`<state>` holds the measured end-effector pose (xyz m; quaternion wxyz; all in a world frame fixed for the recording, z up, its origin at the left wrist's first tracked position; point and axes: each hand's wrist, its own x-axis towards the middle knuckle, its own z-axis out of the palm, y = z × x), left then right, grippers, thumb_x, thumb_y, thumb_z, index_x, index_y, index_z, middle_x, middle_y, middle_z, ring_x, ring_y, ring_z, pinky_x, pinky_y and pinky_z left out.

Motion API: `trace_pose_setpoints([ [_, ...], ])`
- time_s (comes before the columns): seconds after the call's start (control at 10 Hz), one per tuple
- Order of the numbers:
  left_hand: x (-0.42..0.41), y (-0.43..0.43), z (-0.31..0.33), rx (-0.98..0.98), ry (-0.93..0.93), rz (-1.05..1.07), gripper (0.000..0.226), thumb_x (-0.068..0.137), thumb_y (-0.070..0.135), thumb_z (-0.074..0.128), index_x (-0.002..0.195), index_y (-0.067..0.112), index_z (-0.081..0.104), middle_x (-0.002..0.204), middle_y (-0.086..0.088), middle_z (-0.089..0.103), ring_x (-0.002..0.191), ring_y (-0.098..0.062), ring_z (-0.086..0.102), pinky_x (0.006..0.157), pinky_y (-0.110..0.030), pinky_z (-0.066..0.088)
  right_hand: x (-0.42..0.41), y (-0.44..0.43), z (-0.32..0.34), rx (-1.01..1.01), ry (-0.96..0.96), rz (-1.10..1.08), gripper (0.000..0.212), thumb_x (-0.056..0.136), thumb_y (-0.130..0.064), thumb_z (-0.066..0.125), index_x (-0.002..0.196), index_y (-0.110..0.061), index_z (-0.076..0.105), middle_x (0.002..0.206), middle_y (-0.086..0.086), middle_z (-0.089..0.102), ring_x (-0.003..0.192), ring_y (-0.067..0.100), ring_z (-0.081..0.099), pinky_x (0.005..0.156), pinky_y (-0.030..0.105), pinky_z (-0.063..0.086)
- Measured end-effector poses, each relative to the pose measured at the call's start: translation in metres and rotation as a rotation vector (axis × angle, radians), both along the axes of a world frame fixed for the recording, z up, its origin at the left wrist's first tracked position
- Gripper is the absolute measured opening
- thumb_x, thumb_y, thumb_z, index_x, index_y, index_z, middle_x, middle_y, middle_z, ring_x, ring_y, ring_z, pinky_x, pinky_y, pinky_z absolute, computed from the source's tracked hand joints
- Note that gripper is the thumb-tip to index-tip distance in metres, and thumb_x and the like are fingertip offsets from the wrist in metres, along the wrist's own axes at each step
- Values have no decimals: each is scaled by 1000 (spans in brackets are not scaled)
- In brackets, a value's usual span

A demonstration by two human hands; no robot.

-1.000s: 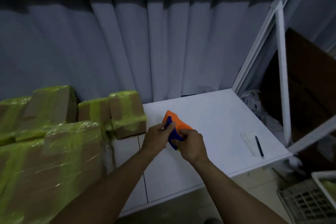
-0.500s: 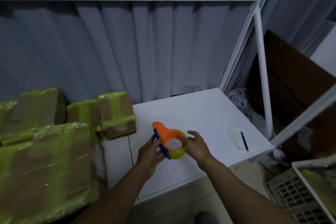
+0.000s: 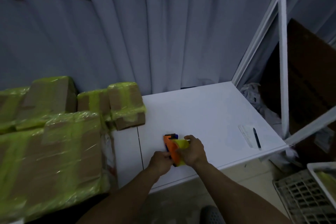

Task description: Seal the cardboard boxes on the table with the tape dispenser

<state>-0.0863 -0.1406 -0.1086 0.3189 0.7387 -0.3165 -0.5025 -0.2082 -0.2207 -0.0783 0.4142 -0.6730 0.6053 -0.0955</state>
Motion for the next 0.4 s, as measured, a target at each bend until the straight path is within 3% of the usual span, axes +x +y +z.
trace_pose_setpoints([
  [0.1, 1, 2, 0, 22, -17, 22, 16, 97, 18, 61, 104, 14, 74, 98, -3, 71, 88, -17, 63, 80, -29, 53, 6, 12, -6, -44, 60, 42, 76, 80, -32, 86, 145, -18, 48, 131, 9, 50, 117, 28, 59, 94, 36, 52],
  [0.2, 12, 4, 11, -22, -118, 53, 20, 97, 17, 60, 112, 13, 73, 112, -1, 68, 105, -18, 62, 93, -26, 48, 10, 22, -1, -55, 74, 85, 78, 79, -35, 88, 142, -19, 45, 130, 7, 47, 116, 26, 57, 89, 32, 47],
  [0.3, 29, 8, 27, -132, -204, 126, 31, 94, 17, 66, 125, 13, 67, 130, -1, 61, 118, -18, 58, 95, -17, 39, 12, 24, 8, -43, 5, 60, 84, 77, -45, 88, 143, -16, 44, 135, 8, 45, 120, 27, 56, 93, 31, 46],
  [0.4, 48, 9, 52, -342, -240, 228, 26, 93, 26, 68, 118, 24, 66, 119, 1, 69, 100, -15, 66, 91, -24, 48, 15, 27, 28, -76, -118, 11, 81, 81, -45, 84, 145, -15, 43, 147, 9, 42, 130, 27, 52, 106, 31, 43],
])
